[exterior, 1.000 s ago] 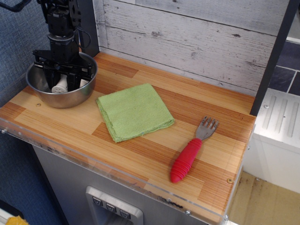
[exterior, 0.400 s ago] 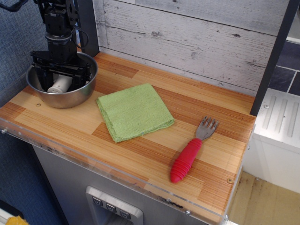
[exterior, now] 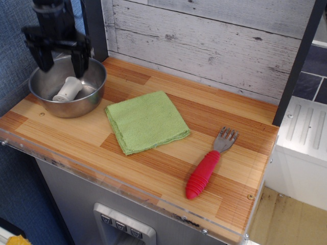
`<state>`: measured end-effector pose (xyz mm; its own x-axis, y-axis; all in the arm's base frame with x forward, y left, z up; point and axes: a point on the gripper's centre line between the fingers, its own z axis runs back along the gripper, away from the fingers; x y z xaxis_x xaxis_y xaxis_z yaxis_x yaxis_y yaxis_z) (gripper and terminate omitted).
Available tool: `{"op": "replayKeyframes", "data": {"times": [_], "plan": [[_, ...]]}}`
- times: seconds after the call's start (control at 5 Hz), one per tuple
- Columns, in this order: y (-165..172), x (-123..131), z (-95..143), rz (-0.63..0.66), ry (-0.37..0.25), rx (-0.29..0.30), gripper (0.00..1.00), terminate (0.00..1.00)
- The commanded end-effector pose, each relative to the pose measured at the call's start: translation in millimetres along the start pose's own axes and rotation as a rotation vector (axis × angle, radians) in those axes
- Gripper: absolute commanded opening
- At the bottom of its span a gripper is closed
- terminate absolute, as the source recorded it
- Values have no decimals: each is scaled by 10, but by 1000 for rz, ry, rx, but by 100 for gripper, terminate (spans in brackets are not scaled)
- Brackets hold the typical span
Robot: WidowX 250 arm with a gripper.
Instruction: Place the white spool inside the silver bowl
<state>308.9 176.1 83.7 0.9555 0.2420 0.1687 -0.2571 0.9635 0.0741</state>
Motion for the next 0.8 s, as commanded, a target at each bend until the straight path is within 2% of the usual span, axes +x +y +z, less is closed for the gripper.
{"op": "replayKeyframes", "data": {"times": [0.0,0.4,0.6], "plan": [[36,-26,660,-98,-159,-120,100,0],[36,-26,660,-98,-159,-120,100,0],[36,-26,660,-98,-159,-120,100,100]]}}
